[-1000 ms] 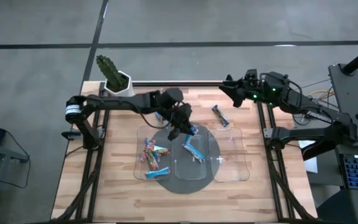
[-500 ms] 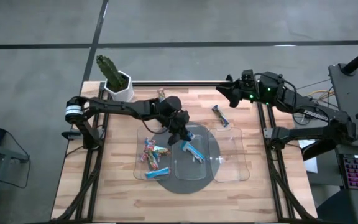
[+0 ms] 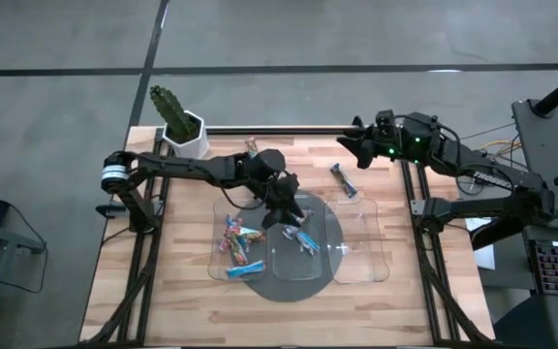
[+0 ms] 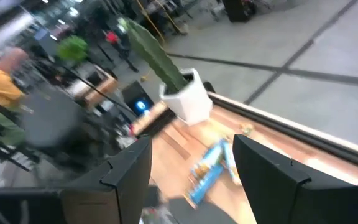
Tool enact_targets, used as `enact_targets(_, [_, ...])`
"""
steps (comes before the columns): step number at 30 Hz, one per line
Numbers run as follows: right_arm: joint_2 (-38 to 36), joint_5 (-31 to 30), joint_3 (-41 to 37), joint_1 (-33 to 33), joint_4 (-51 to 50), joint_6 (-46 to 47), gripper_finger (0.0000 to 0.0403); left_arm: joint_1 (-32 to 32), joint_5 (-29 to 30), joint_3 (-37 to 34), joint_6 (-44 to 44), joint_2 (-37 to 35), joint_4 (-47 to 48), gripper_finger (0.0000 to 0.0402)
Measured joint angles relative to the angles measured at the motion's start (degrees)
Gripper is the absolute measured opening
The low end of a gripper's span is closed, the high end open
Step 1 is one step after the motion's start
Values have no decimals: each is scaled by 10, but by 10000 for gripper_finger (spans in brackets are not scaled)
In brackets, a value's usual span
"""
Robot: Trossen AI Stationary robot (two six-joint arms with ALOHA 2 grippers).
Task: Pick and place Granola Bars by type
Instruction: Put the blue granola bar into the middle transparent bin
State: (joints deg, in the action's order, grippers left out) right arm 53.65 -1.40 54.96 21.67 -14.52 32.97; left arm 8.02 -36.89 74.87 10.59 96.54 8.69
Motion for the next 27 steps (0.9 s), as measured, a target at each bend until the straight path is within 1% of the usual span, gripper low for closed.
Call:
enact_targets(5, [10,-37,0,3,-111,13,215,1,-17,80,-5,-8,0,120])
enact_targets(7, [19,-42,0,11,-151,28,215,1,-24,118,-12,-10,8,105])
enact_targets(11, [45,-41,0,29,-204,42,215,1,-29,198,-40,-11,74,95])
enact_targets(13, [63,-27,0,39,-216,42,219,1,-27,238,-60,-11,118,95])
enact_targets(16, [95,1,0,54,-222,41,231,1,-10,292,-98,-11,189,95])
enact_targets(18, [120,13,0,63,-225,35,240,1,15,324,-126,-11,238,95])
enact_targets(22, [170,16,0,79,-232,18,258,1,72,373,-177,-11,318,95])
enact_targets(24, [195,15,0,87,-240,3,265,2,88,389,-191,-11,348,95])
enact_targets(27, [234,14,0,100,-261,-25,274,5,94,399,-194,-12,362,94])
